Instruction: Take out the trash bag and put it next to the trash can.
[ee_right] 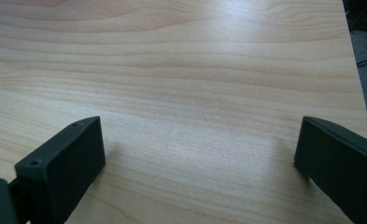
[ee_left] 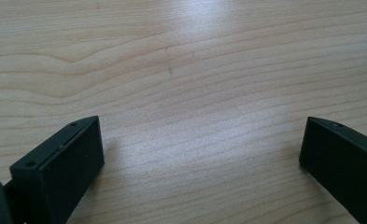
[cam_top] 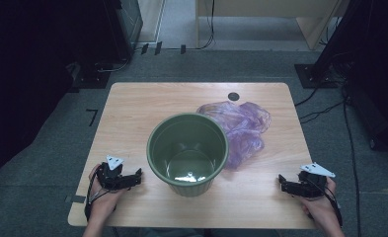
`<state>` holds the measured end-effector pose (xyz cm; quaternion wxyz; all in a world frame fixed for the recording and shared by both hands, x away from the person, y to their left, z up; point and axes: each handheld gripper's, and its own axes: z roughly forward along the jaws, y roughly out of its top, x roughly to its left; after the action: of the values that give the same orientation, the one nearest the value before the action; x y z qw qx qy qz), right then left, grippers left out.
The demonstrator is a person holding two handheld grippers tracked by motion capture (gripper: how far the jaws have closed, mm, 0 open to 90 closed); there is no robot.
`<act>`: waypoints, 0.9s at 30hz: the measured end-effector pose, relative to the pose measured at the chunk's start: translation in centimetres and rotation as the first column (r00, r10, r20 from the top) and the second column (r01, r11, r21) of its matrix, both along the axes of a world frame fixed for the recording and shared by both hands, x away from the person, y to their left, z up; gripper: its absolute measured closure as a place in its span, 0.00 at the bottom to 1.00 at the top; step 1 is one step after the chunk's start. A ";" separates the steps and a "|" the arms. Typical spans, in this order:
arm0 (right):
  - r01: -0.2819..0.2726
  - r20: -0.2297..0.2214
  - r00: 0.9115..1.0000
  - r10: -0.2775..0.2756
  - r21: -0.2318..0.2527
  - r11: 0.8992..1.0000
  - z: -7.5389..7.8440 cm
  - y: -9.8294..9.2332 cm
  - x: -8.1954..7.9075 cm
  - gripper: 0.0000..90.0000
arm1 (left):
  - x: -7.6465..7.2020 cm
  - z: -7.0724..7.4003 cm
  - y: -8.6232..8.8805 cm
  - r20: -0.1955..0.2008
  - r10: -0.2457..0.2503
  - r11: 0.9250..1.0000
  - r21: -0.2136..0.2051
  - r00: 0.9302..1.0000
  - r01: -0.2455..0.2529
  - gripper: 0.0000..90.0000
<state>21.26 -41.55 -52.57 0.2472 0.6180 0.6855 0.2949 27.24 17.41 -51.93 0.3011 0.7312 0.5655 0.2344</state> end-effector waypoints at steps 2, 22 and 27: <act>0.002 -0.001 1.000 -0.002 -0.002 1.000 0.0 -0.1 -0.1 0.00 | 0.0 0.0 0.0 0.000 0.000 1.000 0.000 1.000 0.000 0.00; 0.032 -0.005 0.999 -0.032 0.001 1.000 0.0 -2.1 -3.0 0.00 | -0.1 0.0 0.0 0.000 0.000 1.000 -0.001 1.000 0.000 0.00; 0.035 -0.006 0.999 -0.035 0.001 0.999 0.0 -2.3 -3.3 0.00 | -0.1 0.0 0.0 0.000 0.000 1.000 0.000 1.000 0.000 0.00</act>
<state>17.95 -43.88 -52.61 0.2500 0.6308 0.6753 0.2891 27.15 17.39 -51.93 0.3013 0.7311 0.5655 0.2345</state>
